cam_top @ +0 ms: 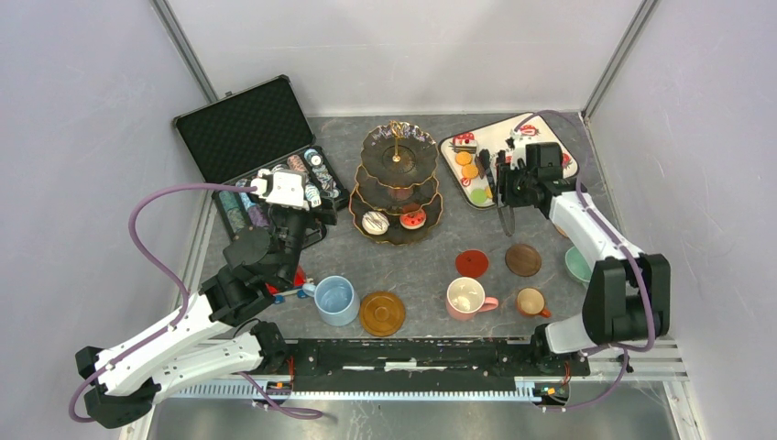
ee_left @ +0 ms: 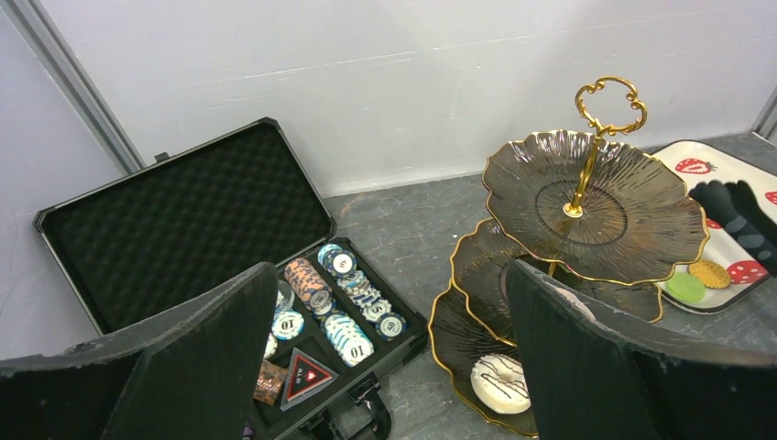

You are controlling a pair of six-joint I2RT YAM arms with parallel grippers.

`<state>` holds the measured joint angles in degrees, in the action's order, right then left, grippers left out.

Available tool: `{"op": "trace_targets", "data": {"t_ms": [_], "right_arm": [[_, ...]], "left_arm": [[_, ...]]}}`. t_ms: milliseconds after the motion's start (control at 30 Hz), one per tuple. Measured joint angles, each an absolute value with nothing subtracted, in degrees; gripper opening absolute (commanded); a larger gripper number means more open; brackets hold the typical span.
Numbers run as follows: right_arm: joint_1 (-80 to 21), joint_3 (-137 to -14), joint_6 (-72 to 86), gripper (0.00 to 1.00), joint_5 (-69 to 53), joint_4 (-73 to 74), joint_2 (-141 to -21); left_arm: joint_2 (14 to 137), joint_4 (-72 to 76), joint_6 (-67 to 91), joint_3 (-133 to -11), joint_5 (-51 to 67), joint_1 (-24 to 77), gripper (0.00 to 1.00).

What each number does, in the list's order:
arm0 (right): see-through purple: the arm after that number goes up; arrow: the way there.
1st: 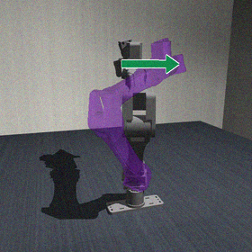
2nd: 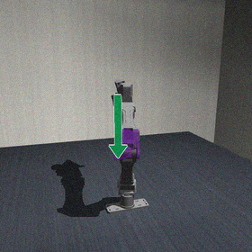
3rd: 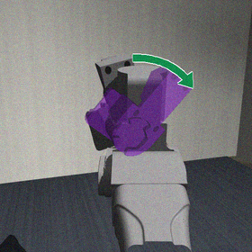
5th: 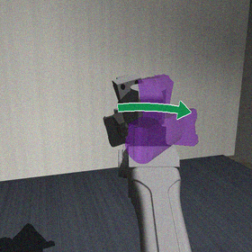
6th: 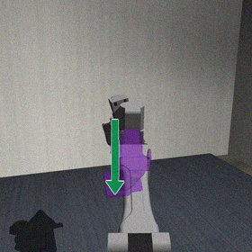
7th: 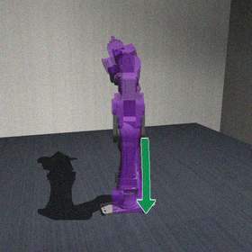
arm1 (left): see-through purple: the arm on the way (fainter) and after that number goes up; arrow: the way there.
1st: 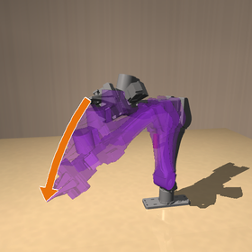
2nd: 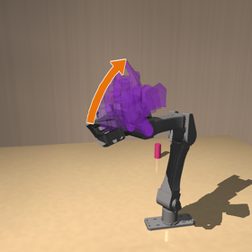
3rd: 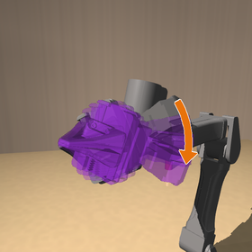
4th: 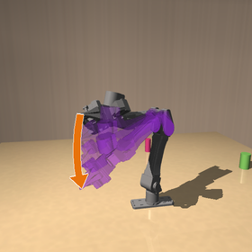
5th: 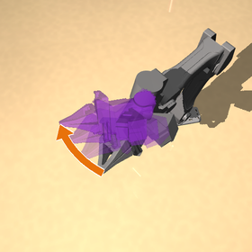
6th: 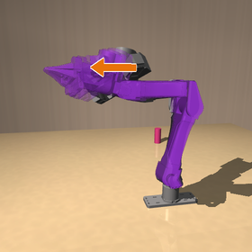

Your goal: Serve the afternoon tea

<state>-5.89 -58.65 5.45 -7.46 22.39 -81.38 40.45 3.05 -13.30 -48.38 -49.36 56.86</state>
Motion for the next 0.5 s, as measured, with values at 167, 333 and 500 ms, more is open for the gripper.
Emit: {"op": "trace_targets", "data": {"t_ms": [167, 333, 500], "right_arm": [[-6.0, -59.0, 4.4, 0.5, -4.8, 23.4, -86.3], [-6.0, -60.2, 4.4, 0.5, -3.8, 23.7, -90.5], [-6.0, -62.8, 4.7, 0.5, -3.9, 23.6, -94.4]], "left_arm": [[40.4, 3.0, -13.3, -48.4, -49.4, 56.9, 1.0], [40.4, 3.0, -13.3, -48.4, -49.4, 56.9, 1.0], [40.4, 3.0, -13.3, -48.4, -49.4, 56.9, 1.0]]}}
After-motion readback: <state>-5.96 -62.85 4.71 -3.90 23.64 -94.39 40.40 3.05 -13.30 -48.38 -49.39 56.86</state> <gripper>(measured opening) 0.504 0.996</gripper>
